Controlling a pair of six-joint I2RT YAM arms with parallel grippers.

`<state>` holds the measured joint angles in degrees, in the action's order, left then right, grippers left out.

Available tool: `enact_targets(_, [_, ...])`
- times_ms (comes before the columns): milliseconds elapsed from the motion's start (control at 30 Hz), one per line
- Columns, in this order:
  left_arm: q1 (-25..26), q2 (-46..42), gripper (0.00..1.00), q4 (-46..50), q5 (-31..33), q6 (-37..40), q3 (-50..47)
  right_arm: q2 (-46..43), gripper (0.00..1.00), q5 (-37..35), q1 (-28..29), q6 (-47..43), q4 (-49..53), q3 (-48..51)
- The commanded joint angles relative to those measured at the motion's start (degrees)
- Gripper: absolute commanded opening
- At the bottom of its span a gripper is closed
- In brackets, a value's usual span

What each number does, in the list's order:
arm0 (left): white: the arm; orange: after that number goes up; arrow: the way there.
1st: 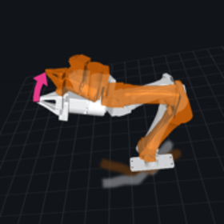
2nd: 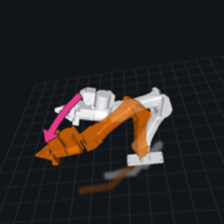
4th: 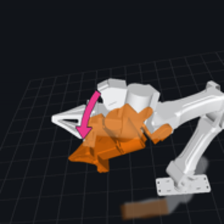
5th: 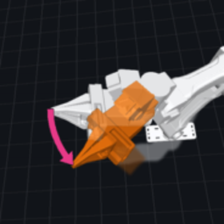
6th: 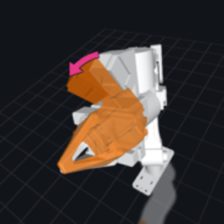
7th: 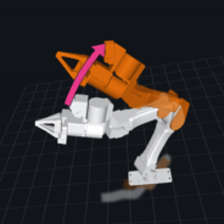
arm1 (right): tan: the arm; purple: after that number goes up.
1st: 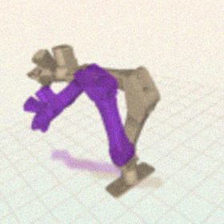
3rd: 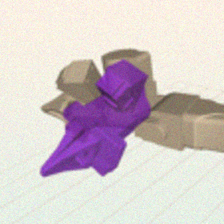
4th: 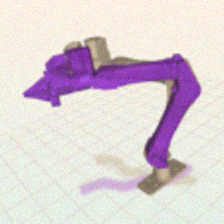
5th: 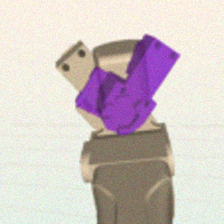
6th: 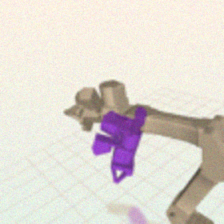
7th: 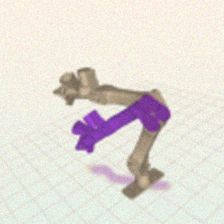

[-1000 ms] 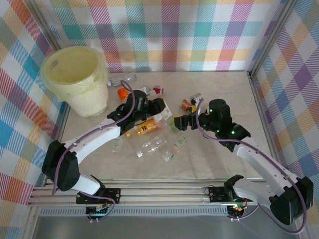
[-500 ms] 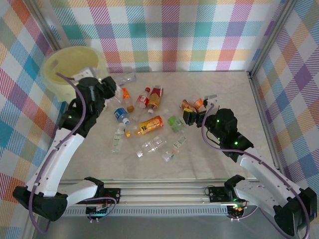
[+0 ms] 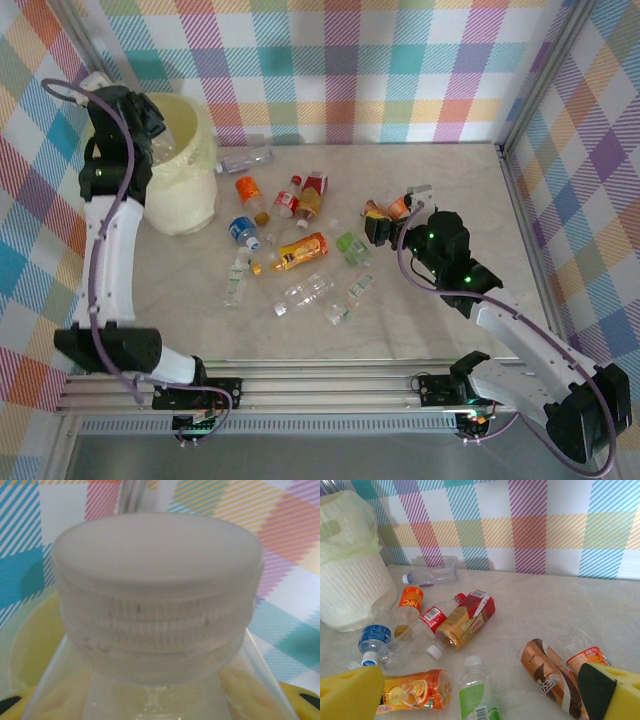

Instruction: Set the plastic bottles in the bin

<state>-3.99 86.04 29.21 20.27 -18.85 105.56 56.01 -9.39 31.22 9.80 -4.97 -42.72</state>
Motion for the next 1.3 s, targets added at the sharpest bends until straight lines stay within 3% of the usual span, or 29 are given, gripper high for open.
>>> enact_targets(0, [-5.5, 6.8, 0.42, 1.0, -6.8, -5.0, 6.4, 0.7, 1.00, 1.2, 0.2, -1.2, -0.3, -2.7])
enact_targets(233, [-11.0, 20.1, 0.44, -1.0, -22.1, -10.1, 15.9, 0.8, 1.00, 2.8, 0.2, -1.6, 2.3, -3.8])
enact_targets(467, [-11.2, 34.2, 0.43, 4.9, -33.3, -14.0, 30.5, 1.9, 1.00, 3.3, 0.2, -1.0, 4.5, -4.6])
enact_targets(833, [-11.1, 41.6, 0.44, 0.5, -38.0, -21.3, 30.6, 3.1, 1.00, 4.5, 0.2, -1.0, 5.9, -5.8])
enact_targets(1267, [-11.1, 42.0, 0.64, 1.7, -35.8, -17.4, 26.7, 2.5, 1.00, 4.2, 0.3, -0.7, 8.2, -5.5])
